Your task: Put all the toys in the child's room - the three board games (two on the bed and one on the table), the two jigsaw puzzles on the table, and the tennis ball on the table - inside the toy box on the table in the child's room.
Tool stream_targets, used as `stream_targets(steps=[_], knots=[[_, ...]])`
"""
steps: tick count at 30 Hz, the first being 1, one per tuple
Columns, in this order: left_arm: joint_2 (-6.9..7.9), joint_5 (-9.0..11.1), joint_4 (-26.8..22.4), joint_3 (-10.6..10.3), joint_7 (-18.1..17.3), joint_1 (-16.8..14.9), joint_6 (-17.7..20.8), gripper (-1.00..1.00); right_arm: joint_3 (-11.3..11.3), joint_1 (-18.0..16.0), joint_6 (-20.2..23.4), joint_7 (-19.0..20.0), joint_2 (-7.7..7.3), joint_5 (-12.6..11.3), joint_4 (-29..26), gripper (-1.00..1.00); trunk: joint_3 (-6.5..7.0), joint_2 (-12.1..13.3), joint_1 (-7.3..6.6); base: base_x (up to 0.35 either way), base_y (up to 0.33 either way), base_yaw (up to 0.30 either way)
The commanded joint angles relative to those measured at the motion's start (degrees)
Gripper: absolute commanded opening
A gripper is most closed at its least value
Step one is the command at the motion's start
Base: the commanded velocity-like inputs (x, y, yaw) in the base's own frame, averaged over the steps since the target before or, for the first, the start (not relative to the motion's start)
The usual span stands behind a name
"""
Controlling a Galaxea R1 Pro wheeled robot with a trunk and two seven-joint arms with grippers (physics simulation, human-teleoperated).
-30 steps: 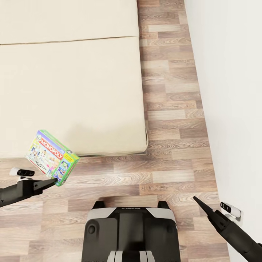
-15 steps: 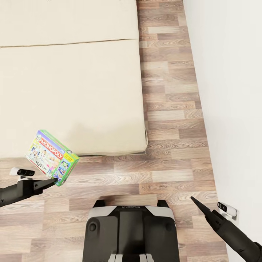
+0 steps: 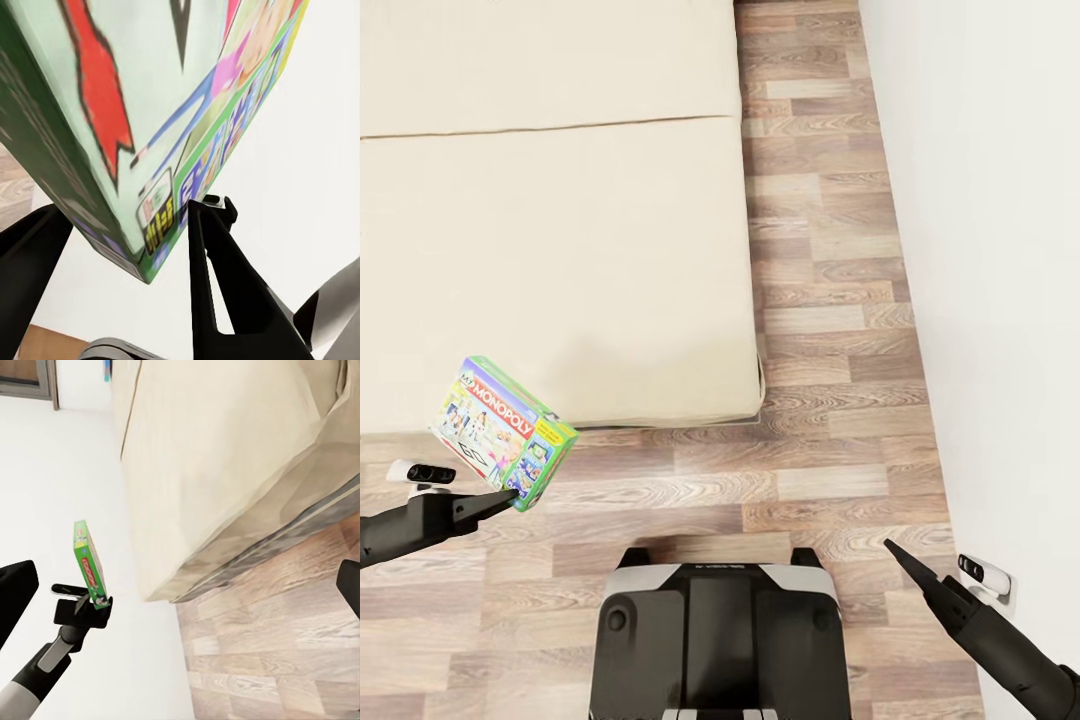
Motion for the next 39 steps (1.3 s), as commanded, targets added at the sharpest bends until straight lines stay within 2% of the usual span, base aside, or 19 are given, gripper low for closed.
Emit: stream_targets(steps=[1, 13, 26, 39], knots=[[0.02, -0.03, 0.00, -0.02, -0.20, 0.00, 0.54, -1.00, 0.07, 0.03, 0.46, -0.07, -0.01, -0.32, -0.03, 1.00, 0.16, 0.37, -0.20, 0.000, 0.000, 0.000], [0.02, -0.05, -0.01, -0.02, -0.20, -0.08, 0.52, -1.00, 0.83, 0.03, 0.45, -2.24, -0.01, -0.33, -0.09, 1.00, 2.41, 5.19, -2.84, 0.000, 0.000, 0.000], [0.08, -0.11, 0.12, -0.02, -0.20, -0.09, 0.50, -1.00, 0.81, 0.03, 0.30, -2.50, -0.01, -0.32, -0.13, 1.00, 5.88, 10.40, -5.70, 0.000, 0.000, 0.000], [0.10, -0.79, 0.16, -0.02, -0.20, -0.08, 0.46, -1.00, 0.85, 0.03, -2.53, -2.67, -0.08, -0.36, -0.13, 1.00, 9.45, 15.61, -8.55, 0.000, 0.000, 0.000]])
